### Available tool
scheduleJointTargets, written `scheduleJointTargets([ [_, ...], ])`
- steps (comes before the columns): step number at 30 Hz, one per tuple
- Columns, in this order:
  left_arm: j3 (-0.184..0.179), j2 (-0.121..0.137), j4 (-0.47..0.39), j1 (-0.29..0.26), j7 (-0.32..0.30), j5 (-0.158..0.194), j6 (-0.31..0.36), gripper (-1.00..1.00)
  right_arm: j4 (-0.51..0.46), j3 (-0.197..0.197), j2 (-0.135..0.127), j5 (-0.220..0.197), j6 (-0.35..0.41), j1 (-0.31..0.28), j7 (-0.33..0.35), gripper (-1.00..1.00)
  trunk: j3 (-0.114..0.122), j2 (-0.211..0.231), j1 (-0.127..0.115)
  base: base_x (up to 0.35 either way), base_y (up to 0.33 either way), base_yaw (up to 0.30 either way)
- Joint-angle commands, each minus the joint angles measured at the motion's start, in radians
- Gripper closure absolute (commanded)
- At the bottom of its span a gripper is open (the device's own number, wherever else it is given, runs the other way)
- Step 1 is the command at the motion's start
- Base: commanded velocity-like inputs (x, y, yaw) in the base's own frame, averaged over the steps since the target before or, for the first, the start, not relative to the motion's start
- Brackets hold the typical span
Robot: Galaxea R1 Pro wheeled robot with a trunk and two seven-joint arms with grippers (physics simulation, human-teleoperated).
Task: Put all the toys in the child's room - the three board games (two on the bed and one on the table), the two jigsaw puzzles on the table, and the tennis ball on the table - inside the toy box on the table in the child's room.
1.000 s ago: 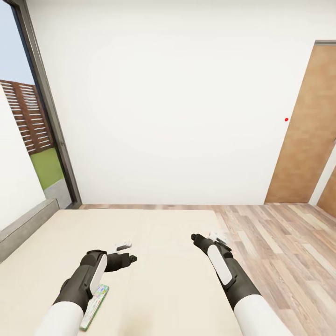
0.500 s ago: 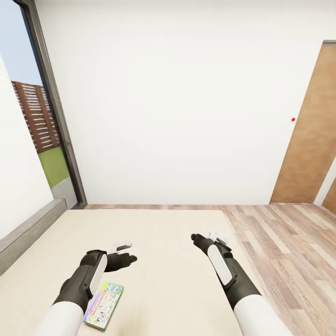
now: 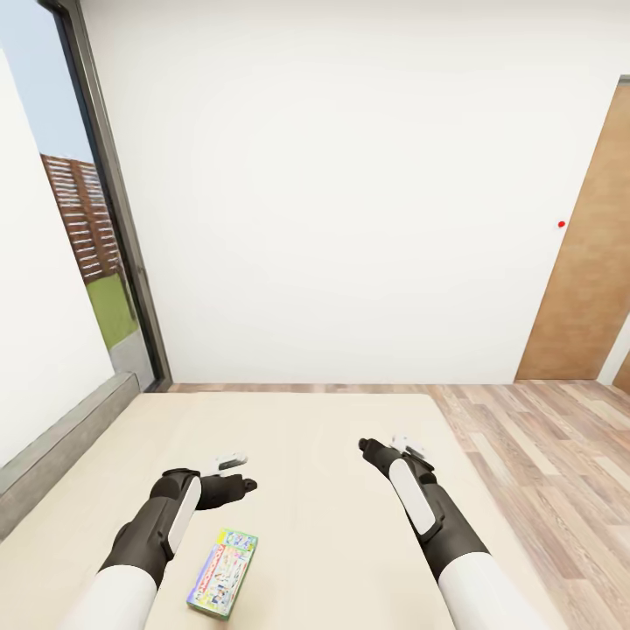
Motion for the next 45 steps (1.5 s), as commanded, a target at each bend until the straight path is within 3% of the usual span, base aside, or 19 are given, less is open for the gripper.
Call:
scheduleJointTargets([
  [1, 0.004, -0.001, -0.001, 0.000, 0.000, 0.006, 0.006, -1.00, -0.001, 0.002, 0.000, -0.009, 0.002, 0.000, -0.009, -1.00, -0.001, -0.001, 0.000, 0.000, 0.187, 0.000],
  [16, 0.004, -0.001, -0.001, 0.000, 0.000, 0.007, 0.006, -1.00, -0.001, 0.002, -0.001, -0.009, 0.002, 0.000, -0.009, -1.00, -0.001, -0.001, 0.000, 0.000, 0.161, 0.000],
  [45, 0.003, -0.001, 0.000, 0.000, 0.000, 0.006, 0.005, -1.00, -0.008, 0.003, 0.000, -0.008, 0.041, 0.000, -0.011, -1.00, -0.001, -0.001, 0.000, 0.006, 0.011, 0.000],
])
